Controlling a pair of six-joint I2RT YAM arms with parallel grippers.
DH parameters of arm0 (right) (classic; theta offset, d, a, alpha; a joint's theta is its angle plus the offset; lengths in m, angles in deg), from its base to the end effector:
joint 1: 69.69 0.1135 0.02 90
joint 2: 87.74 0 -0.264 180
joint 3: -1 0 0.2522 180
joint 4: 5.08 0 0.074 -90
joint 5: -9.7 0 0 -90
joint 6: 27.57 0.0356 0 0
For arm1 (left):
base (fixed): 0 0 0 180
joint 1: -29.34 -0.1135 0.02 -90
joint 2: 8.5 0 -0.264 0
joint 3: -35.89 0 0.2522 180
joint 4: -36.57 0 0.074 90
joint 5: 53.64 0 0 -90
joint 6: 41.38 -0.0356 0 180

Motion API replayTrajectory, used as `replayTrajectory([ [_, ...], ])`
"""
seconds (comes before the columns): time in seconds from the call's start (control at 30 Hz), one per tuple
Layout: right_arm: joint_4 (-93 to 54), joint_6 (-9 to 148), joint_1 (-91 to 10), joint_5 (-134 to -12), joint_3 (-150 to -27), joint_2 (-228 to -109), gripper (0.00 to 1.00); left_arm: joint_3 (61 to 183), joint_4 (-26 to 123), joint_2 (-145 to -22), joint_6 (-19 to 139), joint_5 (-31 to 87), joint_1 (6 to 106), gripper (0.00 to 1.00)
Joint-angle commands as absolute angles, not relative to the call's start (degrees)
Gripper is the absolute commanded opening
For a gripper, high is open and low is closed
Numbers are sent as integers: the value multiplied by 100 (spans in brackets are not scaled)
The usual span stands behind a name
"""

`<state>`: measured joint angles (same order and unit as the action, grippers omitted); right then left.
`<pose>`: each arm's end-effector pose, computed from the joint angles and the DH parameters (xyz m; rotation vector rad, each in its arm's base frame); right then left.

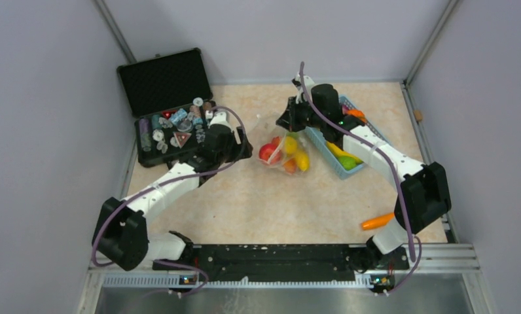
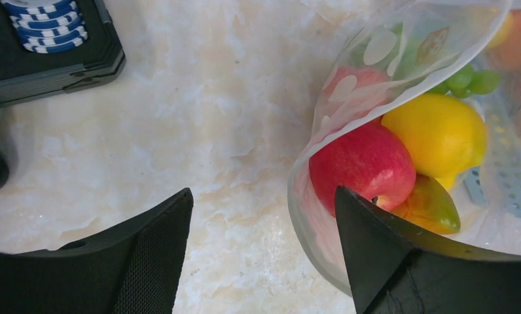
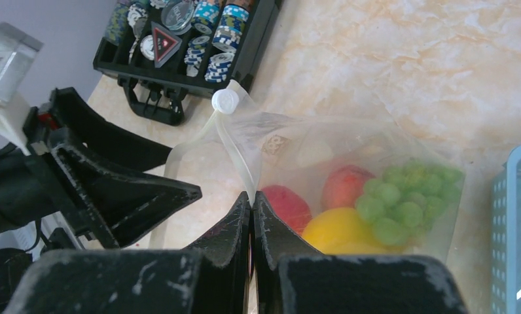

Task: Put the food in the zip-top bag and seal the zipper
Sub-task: Adjust the zipper food storage bag at the center of the board.

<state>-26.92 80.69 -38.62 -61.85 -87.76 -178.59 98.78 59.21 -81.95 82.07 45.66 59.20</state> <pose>0.3149 0.2029 0.3246 -0.4464 2.0247 0.8639 0.2492 -0.1364 0.2606 -0.1639 2.1726 -0.4670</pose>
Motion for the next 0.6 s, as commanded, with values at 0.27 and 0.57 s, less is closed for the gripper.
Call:
replayTrajectory([
  [0.27, -2305, 8132, -3866, -6159, -8625, -17586, 0, 10124, 5192, -8414, 8513, 4072, 5850, 15],
  [0.57, -1544, 8481, -3862, -5499, -8374, -17517, 0, 10506, 5458, -7327, 8202, 4169, 5842, 0],
])
